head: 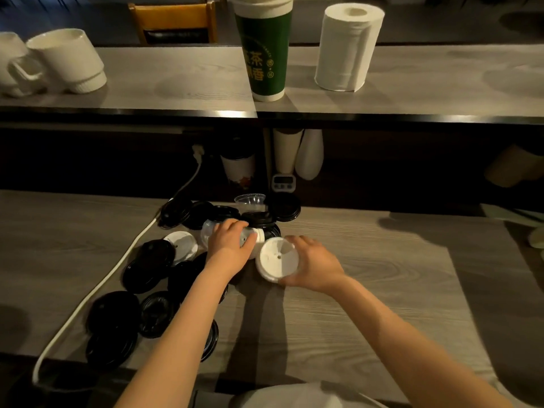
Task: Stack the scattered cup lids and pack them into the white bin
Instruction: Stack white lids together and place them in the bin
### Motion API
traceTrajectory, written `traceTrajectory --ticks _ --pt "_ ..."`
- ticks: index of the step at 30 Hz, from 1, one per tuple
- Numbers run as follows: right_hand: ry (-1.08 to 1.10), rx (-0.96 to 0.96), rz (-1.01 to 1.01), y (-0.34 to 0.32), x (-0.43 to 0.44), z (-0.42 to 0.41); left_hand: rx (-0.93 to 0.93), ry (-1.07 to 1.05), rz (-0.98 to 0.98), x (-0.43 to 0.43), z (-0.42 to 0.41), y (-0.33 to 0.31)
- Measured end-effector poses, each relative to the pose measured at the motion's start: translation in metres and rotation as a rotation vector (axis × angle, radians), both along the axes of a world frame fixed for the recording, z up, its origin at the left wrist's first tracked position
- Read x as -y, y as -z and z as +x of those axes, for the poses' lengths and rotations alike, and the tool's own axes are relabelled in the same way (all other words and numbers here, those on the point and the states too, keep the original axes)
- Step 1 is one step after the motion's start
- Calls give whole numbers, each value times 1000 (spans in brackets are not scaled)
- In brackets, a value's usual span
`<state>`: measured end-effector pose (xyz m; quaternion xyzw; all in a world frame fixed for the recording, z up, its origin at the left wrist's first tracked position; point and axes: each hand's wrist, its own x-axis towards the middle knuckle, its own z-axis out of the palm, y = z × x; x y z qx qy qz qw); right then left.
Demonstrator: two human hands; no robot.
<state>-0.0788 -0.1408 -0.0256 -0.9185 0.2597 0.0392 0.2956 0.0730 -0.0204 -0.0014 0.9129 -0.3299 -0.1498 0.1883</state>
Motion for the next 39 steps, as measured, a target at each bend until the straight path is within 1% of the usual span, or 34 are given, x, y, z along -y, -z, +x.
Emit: traceTrajectory --ticks 1,3,4,6,9,12,16,21,24,27,29,32,36,39 --pt "23 70 14 -8 6 -1 -76 -14 -90 4 -4 -4" --pt "38 203 28 -23 14 2 -298 -24 -282 11 -13 -14" --pt "25 266 25 -31 16 4 -374 -11 -343 14 -18 -18" --pt "-18 372 -2 -41 18 9 -395 -2 -401 19 -25 -26" --pt "-66 401 -63 -48 18 16 -373 -63 -484 20 -23 -30" --pt "-77 323 -52 -40 22 26 -333 -117 -529 12 -13 -28" --pt "36 118 46 -15 30 45 -251 -273 -579 -3 7 -24" --pt "152 -157 246 22 31 74 -260 -344 -601 -10 26 -15" --pt "201 -209 261 37 27 87 -274 -347 -600 -9 30 -12" --pt "162 -219 222 42 24 89 -279 -340 -587 -7 31 -9" --pt "181 -180 258 42 23 86 -282 -333 -587 -5 29 -8" --pt "270 -71 391 37 26 75 -282 -315 -589 -2 24 -7" --pt "446 211 613 18 35 52 -294 -306 -611 3 18 -10" --pt "528 379 696 2 45 31 -292 -298 -615 11 9 -14"
